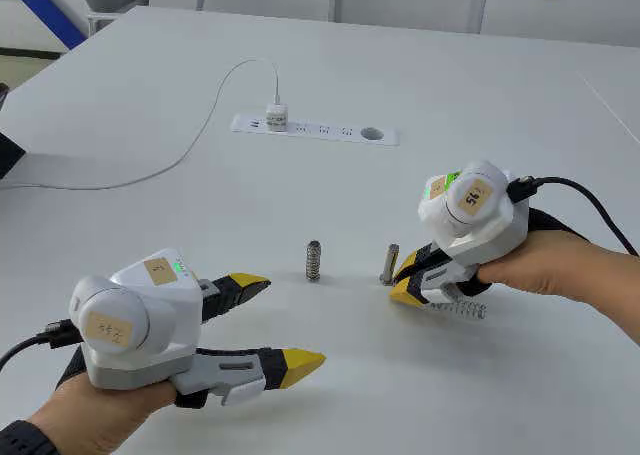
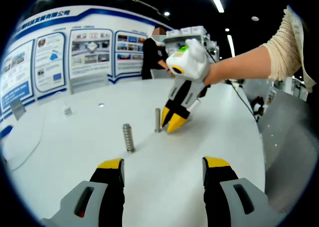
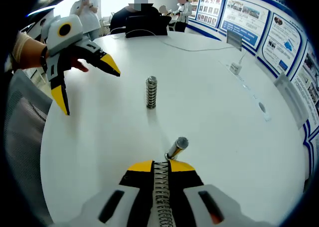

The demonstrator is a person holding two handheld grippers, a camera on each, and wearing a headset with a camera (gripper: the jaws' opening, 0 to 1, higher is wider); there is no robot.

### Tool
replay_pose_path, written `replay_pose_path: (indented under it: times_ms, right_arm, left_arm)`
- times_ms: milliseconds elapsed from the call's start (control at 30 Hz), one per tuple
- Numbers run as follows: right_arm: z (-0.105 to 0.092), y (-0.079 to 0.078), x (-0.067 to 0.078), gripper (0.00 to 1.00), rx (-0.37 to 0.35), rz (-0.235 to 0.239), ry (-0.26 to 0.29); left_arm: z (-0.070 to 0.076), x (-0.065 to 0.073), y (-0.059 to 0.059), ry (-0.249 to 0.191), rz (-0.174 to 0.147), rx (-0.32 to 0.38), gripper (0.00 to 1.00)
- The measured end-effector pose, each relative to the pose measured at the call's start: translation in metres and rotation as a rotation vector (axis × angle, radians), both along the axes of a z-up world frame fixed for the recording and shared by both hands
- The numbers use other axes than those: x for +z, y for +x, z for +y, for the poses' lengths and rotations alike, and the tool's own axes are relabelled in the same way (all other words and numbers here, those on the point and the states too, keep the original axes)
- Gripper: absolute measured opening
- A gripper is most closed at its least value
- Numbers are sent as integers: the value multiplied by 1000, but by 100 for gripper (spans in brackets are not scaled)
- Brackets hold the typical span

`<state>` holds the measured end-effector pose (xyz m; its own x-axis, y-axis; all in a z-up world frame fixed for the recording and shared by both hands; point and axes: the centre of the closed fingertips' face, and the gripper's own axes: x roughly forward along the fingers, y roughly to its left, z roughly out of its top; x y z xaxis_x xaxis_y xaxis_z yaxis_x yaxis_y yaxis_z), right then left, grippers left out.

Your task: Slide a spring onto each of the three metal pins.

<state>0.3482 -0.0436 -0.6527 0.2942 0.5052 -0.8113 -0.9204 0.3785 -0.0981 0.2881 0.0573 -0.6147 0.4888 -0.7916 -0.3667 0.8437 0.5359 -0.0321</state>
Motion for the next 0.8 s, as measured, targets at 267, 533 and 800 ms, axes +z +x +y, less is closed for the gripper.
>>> replay_pose_path:
  times_ms: [267,533,800]
  right_arm:
    - [1,-5,8,12,-3,-15,18]
    - [0,-8,17,12,-20,-29,47]
    - [3,-13,29,12,-26,-55,80]
  left_arm:
    - [-3,1,-2,0,-2,-11,64]
    - [-8,2,-3,-2,-5,-24,63]
    - [-11,2,-3,-2,-6,-30,62]
